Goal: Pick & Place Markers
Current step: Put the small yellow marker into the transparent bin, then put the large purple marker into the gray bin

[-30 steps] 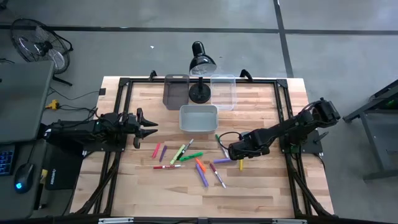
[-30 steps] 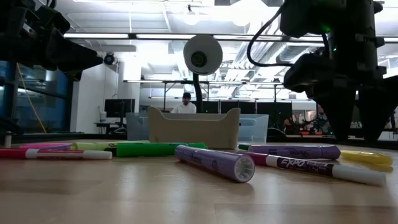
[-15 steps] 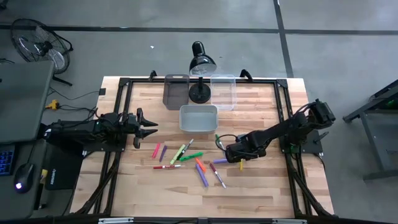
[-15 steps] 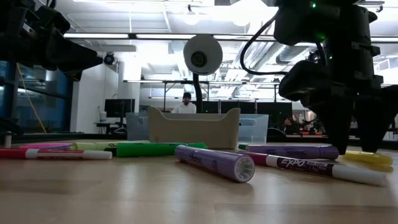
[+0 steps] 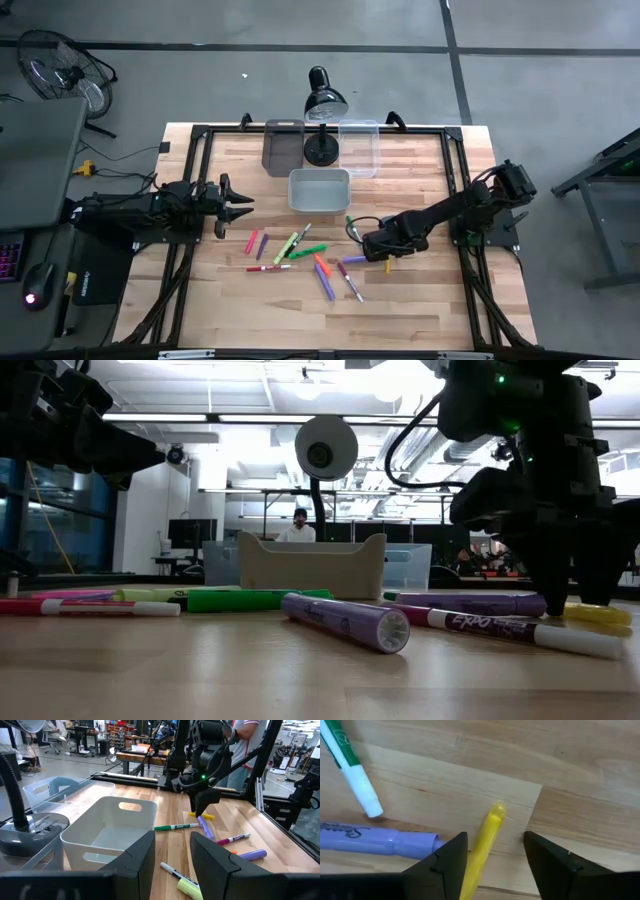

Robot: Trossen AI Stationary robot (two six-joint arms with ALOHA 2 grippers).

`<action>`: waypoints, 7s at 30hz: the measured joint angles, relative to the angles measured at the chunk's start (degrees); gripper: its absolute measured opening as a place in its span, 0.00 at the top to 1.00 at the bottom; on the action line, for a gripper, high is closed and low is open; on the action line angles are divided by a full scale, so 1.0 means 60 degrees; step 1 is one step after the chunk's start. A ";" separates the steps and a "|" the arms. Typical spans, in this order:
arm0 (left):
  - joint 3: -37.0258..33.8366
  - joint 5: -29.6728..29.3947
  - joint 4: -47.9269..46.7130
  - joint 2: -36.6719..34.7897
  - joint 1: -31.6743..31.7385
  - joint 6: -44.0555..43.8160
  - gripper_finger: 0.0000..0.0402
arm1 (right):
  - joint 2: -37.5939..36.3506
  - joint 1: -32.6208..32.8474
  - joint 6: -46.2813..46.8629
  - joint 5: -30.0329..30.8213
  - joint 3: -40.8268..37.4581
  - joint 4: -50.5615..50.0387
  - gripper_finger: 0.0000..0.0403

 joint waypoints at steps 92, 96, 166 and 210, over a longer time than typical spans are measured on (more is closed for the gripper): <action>0.0002 0.0000 -0.0004 0.0002 -0.0002 0.0000 0.70 | -0.3434 -0.6606 -0.7791 -0.0046 -0.0053 0.2557 0.89; 0.0000 0.0000 0.0000 0.0000 0.0000 0.0000 0.70 | -0.3431 -0.7491 -0.8512 -0.0547 -0.0053 0.3198 0.89; 0.0003 0.0000 0.0000 0.0003 -0.0003 0.0000 0.70 | -0.1386 -0.8901 -1.1190 0.0588 0.3816 -0.1320 0.74; 0.0002 0.0000 -0.0002 0.0000 -0.0002 0.0000 0.70 | -0.2015 -0.1349 -1.5587 -0.0923 0.1664 -0.0907 0.74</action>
